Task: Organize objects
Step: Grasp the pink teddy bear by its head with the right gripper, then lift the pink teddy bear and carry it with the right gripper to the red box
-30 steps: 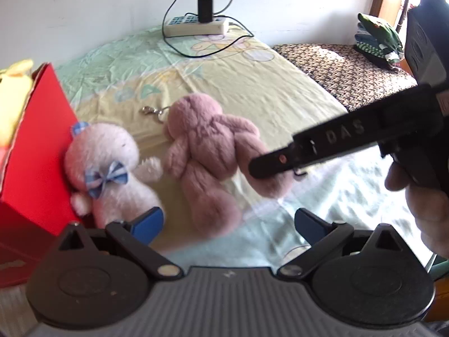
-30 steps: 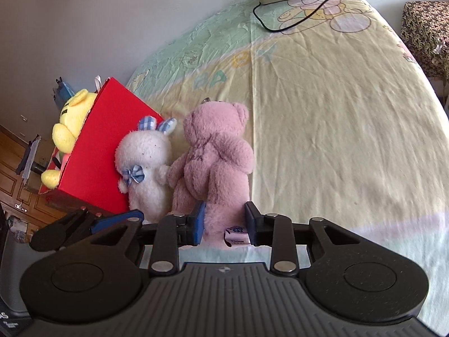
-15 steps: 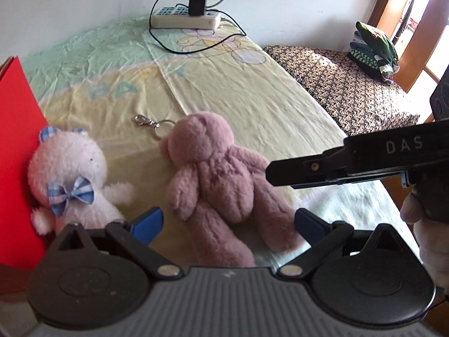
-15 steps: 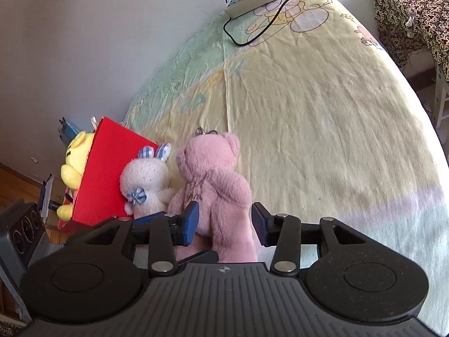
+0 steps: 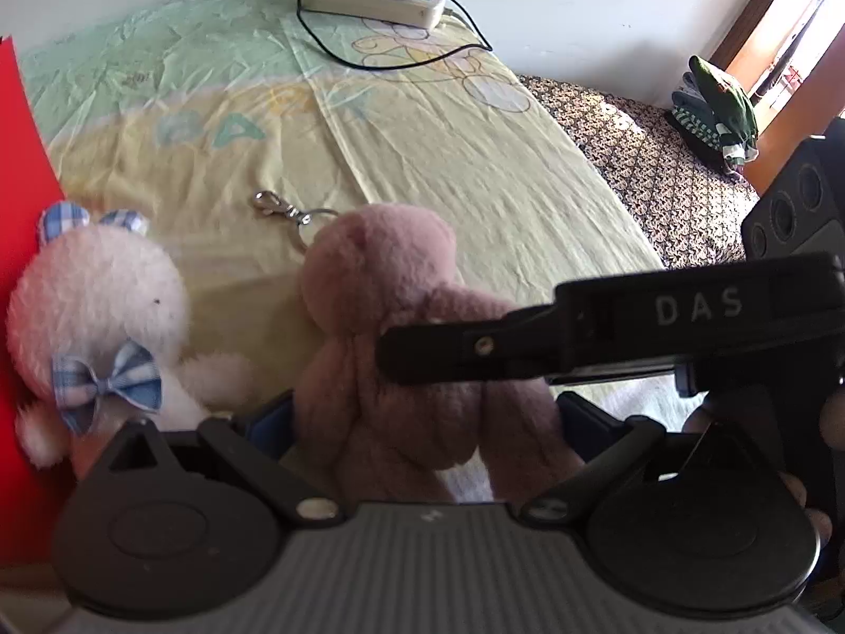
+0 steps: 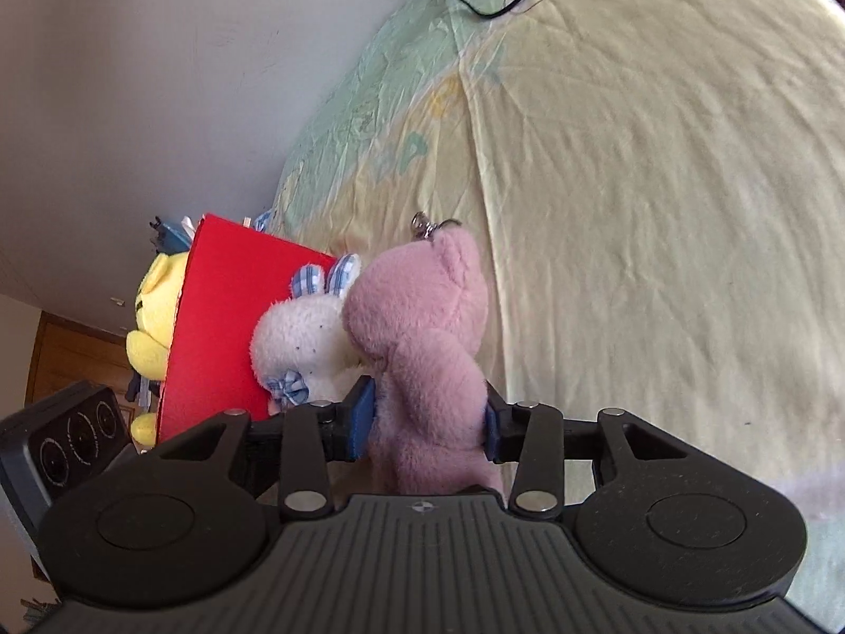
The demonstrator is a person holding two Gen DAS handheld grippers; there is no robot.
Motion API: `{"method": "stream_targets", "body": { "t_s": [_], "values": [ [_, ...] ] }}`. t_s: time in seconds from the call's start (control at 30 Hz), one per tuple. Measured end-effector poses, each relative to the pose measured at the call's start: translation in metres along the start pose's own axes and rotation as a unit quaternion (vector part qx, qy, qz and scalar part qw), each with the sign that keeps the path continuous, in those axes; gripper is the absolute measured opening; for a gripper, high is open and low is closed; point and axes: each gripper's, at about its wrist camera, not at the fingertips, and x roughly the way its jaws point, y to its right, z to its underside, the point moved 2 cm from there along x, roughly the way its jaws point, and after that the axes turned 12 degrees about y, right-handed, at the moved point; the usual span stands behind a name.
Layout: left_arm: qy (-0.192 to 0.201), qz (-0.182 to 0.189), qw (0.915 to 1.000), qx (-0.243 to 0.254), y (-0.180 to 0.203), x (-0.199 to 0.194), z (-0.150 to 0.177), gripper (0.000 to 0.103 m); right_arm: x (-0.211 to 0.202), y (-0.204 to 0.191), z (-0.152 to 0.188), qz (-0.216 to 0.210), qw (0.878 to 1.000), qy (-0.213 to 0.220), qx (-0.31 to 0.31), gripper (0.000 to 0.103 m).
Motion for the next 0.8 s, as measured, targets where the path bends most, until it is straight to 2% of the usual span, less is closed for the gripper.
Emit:
{"method": "stream_targets", "body": {
  "t_s": [0.23, 0.67, 0.8],
  "values": [
    [-0.003, 0.008, 0.9999, -0.012, -0.009, -0.001, -0.002, 0.099, 0.010, -0.009, 0.002, -0.001, 1.000, -0.007, -0.014, 0.041],
    [-0.004, 0.042, 0.9990, 0.015, 0.016, -0.014, 0.009, 0.099, -0.022, -0.009, 0.018, 0.019, 1.000, 0.009, -0.006, 0.042],
    [-0.006, 0.050, 0.9985, 0.019, 0.020, -0.019, 0.018, 0.098, -0.029, -0.012, 0.027, 0.023, 1.000, 0.005, -0.020, 0.046]
  ]
}}
